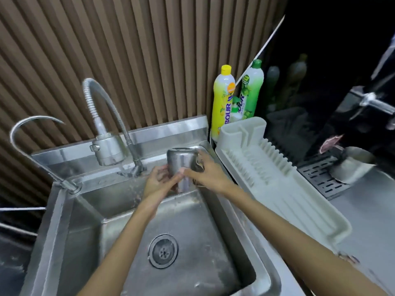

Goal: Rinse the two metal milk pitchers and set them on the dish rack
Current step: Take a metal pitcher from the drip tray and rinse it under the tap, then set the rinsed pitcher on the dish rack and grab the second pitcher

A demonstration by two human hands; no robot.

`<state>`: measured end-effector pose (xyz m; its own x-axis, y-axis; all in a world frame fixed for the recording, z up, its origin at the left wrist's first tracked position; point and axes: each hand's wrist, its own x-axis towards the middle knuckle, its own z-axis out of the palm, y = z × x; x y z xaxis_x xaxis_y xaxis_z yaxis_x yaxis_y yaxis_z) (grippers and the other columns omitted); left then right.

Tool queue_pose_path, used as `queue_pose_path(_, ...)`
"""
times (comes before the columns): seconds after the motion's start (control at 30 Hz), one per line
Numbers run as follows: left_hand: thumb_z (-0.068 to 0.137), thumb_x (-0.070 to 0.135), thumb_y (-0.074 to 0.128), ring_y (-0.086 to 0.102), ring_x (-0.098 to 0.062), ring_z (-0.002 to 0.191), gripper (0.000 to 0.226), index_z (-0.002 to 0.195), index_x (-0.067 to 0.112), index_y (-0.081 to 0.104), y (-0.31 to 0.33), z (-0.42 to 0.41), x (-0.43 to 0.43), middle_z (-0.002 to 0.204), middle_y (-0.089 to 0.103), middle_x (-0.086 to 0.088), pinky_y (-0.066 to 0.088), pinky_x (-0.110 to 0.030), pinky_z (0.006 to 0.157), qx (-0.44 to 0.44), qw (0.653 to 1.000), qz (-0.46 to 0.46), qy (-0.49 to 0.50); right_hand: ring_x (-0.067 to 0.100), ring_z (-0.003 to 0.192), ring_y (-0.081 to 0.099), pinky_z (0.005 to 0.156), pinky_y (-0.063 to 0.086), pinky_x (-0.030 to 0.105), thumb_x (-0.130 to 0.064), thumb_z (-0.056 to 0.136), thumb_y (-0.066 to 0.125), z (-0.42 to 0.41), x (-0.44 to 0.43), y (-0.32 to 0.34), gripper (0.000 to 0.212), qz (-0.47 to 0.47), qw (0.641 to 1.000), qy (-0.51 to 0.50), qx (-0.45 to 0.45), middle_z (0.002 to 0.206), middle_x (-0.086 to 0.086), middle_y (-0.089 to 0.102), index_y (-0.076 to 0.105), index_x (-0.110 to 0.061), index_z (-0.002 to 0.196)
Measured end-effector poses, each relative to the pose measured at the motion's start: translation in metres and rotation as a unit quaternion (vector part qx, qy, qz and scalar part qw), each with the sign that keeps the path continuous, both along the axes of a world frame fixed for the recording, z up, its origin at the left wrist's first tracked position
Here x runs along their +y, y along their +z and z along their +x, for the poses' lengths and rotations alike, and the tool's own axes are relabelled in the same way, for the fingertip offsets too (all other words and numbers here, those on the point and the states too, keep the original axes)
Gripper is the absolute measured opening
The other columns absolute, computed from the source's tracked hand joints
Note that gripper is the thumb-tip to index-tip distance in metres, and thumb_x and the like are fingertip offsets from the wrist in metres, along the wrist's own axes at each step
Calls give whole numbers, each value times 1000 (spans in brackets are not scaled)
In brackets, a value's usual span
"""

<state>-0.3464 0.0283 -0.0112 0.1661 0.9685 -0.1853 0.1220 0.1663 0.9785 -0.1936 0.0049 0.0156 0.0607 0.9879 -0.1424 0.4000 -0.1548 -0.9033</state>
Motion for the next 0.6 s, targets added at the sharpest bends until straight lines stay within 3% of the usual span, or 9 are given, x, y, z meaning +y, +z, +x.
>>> queue_pose_path(0.07, 68, 13, 78, 56, -16, 105, 58, 118, 7, 49, 9, 40, 3, 114, 58, -4, 46, -16, 86, 1, 999, 32, -13, 11, 105, 55, 82, 44, 17, -39, 72, 74, 37, -1, 7, 68, -4, 998, -50, 29, 114, -8, 53, 41, -20, 128)
queue_pose_path(0.13, 67, 0, 76, 55, -16, 104, 57, 116, 4, 48, 12, 79, 6, 111, 56, -5, 49, -11, 78, -7, 998, 49, -46, 13, 89, 59, 68, 47, 19, -37, 68, 78, 78, -5, 14, 61, -17, 996, -79, 38, 109, 0, 64, 45, -22, 118)
queue_pose_path(0.23, 71, -6, 72, 54, -16, 109, 60, 123, 0, 45, 10, 131, 11, 115, 55, -6, 47, -6, 78, -12, 991, 66, -114, 20, 99, 61, 78, 52, 33, -37, 62, 82, 137, -9, 21, 69, -33, 994, -103, -19, 114, 7, 64, 47, -21, 119)
queue_pose_path(0.3, 78, -6, 64, 51, -16, 116, 55, 129, -1, 45, 3, 161, 17, 121, 53, -3, 43, -6, 86, 4, 986, 80, -146, 18, 103, 60, 80, 50, 27, -32, 59, 84, 169, -10, 23, 73, -9, 991, -123, -47, 115, 4, 64, 50, -20, 123)
queue_pose_path(0.4, 84, -10, 53, 47, -16, 124, 57, 138, 1, 37, -5, 199, 26, 138, 46, -7, 36, -20, 101, 1, 983, 69, -172, 12, 97, 56, 73, 43, 13, -25, 60, 84, 205, -7, 19, 67, 22, 989, -130, -67, 111, -1, 64, 56, -20, 120)
queue_pose_path(0.47, 85, -12, 49, 45, -10, 122, 64, 143, 7, 29, -7, 219, 27, 137, 44, -2, 34, -23, 105, 2, 981, 59, -184, 13, 95, 55, 73, 42, 16, -24, 60, 84, 224, 0, 8, 65, 29, 988, -127, -82, 107, -2, 64, 58, -20, 119)
queue_pose_path(0.6, 86, -12, 47, 44, -6, 120, 71, 145, 19, 25, -17, 239, 30, 130, 43, 7, 34, -24, 105, 22, 981, 54, -184, 19, 102, 59, 87, 44, 25, -22, 60, 83, 246, 14, -15, 66, 18, 988, -105, -107, 114, 3, 67, 57, -18, 121)
